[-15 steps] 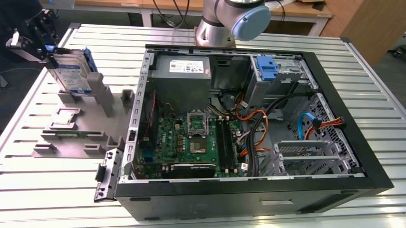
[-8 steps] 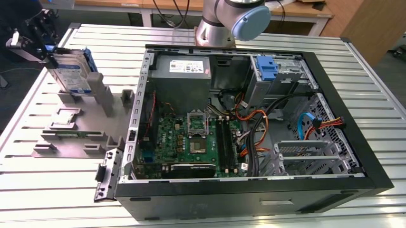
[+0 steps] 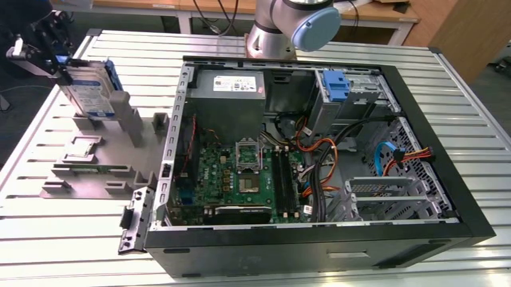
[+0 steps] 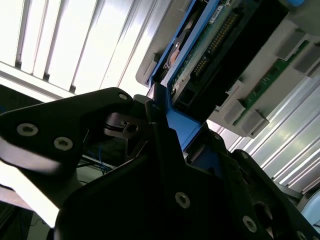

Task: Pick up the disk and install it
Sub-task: 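Pick up the disk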

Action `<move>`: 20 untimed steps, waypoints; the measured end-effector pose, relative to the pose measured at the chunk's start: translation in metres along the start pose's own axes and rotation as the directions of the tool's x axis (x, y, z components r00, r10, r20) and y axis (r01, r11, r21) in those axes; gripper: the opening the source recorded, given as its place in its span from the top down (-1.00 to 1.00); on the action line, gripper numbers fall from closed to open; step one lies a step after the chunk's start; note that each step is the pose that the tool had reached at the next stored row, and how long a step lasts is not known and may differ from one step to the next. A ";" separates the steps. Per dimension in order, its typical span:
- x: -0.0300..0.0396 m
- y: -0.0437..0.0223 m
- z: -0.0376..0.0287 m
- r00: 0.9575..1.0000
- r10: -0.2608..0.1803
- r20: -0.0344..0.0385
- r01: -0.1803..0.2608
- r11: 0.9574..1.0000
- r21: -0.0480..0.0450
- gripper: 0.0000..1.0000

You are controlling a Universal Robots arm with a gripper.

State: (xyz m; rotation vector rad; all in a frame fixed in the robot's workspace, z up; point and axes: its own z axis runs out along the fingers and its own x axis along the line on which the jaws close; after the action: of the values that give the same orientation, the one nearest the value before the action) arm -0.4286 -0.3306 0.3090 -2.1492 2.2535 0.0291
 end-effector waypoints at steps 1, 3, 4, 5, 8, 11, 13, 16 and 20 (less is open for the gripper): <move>0.0000 0.0000 0.0000 1.000 0.000 0.000 0.000 1.000 0.000 0.26; 0.0000 0.0000 -0.0006 1.000 0.000 0.000 0.000 1.000 0.000 0.26; 0.0000 0.0000 -0.0010 1.000 0.000 0.000 0.000 1.000 0.000 0.26; 0.0000 0.0000 -0.0011 1.000 0.000 0.000 0.000 1.000 0.000 0.26; -0.0001 0.0000 -0.0019 1.000 0.000 0.000 0.000 1.000 0.000 0.26; -0.0001 0.0000 -0.0031 1.000 0.000 0.000 0.000 1.000 0.000 0.26; -0.0001 0.0000 -0.0042 1.000 0.000 0.000 0.000 1.000 0.000 0.26; -0.0002 0.0000 -0.0060 1.000 0.000 0.000 0.000 1.000 0.000 0.26; -0.0003 -0.0001 -0.0088 1.000 0.000 0.000 0.000 1.000 0.000 0.26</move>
State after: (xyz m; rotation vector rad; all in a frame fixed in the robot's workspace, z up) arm -0.4286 -0.3305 0.3178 -2.1490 2.2538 0.0291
